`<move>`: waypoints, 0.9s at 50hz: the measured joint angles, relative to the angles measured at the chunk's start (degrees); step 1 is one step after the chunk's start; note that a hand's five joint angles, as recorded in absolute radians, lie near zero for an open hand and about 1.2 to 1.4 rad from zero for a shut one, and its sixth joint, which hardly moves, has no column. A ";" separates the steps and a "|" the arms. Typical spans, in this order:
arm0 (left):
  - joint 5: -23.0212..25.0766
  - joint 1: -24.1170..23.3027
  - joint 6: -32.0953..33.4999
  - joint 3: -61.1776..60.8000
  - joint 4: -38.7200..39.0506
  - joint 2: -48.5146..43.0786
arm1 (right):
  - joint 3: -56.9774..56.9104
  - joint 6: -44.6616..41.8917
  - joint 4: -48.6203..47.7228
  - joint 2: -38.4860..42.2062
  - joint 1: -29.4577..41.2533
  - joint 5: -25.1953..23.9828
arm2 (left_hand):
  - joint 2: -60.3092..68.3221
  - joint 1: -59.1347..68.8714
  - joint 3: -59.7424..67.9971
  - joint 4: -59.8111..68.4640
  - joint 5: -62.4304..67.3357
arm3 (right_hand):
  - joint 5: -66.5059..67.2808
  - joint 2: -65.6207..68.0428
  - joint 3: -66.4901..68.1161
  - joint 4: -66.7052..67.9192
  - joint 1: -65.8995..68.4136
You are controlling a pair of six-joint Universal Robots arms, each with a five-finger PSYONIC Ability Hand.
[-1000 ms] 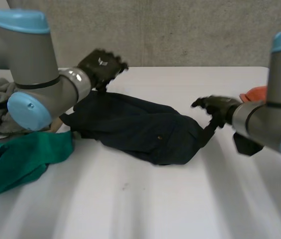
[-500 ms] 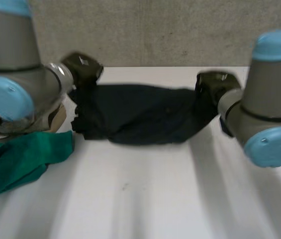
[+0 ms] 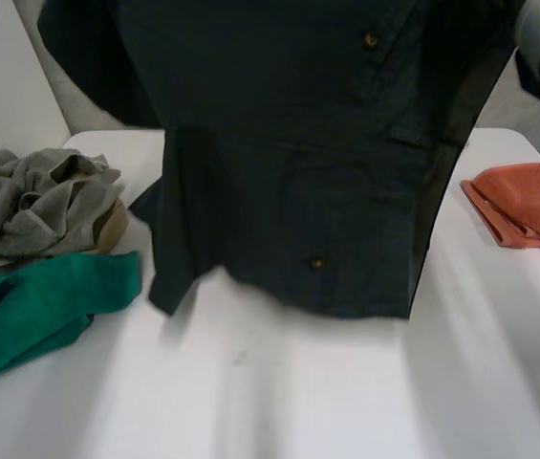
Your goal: Fold the laundry.
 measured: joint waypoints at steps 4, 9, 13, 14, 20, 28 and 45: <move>-0.75 -0.03 1.31 2.10 3.90 -7.08 | -1.88 0.23 -0.02 5.36 0.18 0.57 | 0.00 0.00 0.00 0.00 0.00 | -0.01 0.00 0.19 0.00 0.00; -1.96 0.02 4.86 7.78 10.12 -19.93 | -3.20 0.33 -4.60 13.01 0.66 2.61 | 0.01 0.00 0.18 0.01 0.00 | 0.00 0.00 0.53 0.00 0.00; -2.42 0.18 7.88 16.05 15.14 -32.82 | -3.90 -1.24 -14.59 20.51 1.58 6.36 | 0.04 0.00 0.27 0.02 0.00 | 0.00 0.00 0.53 0.27 0.00; -2.43 0.18 8.03 16.74 15.49 -33.75 | -3.94 -1.45 -15.51 21.07 1.66 6.70 | 0.04 0.00 0.27 0.02 0.00 | 0.00 0.00 0.53 0.27 0.00; -2.62 -0.11 7.79 30.62 20.88 -50.44 | -4.33 -9.70 -39.58 32.95 3.49 13.85 | -29.65 -32.67 -28.89 -29.91 -27.82 | -29.11 -30.22 -29.05 -29.23 -28.63; -3.80 -1.90 2.40 30.09 22.12 -50.79 | -3.62 -17.53 -53.84 37.88 4.24 15.08 | -56.82 -55.80 -56.13 -57.25 -53.58 | -54.08 -55.41 -55.54 -56.50 -52.62; -7.87 -1.53 1.40 -10.12 9.94 -18.39 | 10.92 -4.94 -7.65 11.98 -1.32 -5.45 | -56.83 -55.79 -56.13 -57.25 -53.58 | -54.10 -55.41 -55.55 -56.51 -52.62</move>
